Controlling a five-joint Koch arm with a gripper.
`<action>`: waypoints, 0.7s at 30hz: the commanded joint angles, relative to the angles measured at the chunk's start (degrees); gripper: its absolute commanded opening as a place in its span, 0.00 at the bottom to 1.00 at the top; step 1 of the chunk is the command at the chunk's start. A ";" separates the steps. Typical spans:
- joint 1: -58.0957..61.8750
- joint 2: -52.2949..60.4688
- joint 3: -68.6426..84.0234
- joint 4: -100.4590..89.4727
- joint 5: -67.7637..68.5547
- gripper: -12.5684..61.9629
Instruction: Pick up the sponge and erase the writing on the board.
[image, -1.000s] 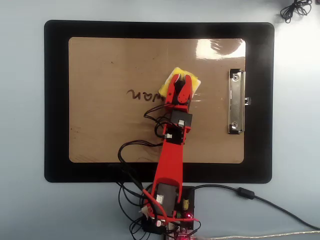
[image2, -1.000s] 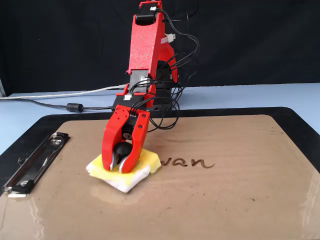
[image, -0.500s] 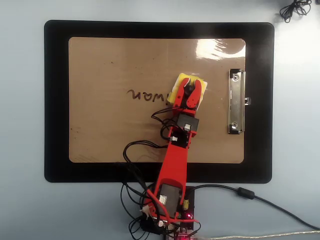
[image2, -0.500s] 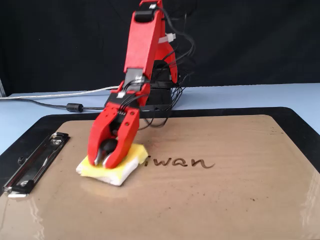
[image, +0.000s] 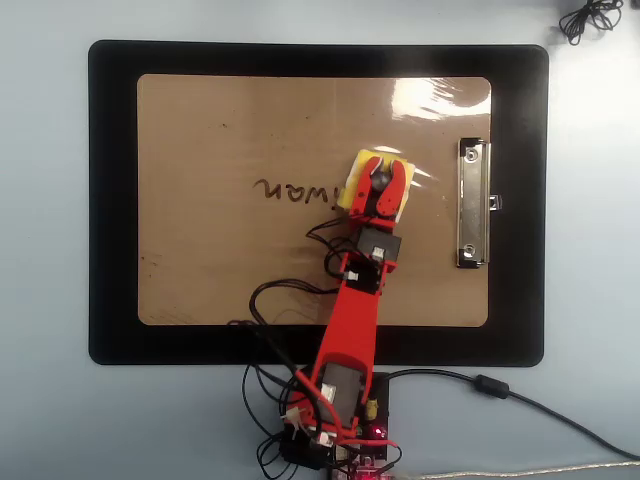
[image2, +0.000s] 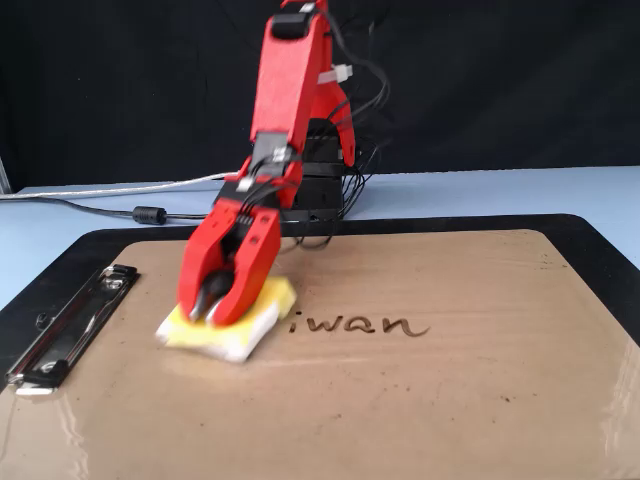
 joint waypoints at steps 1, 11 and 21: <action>0.53 -0.88 0.53 -1.49 -1.58 0.06; -0.79 20.92 28.21 -2.46 -4.57 0.06; -10.20 9.05 17.31 -4.75 -9.67 0.06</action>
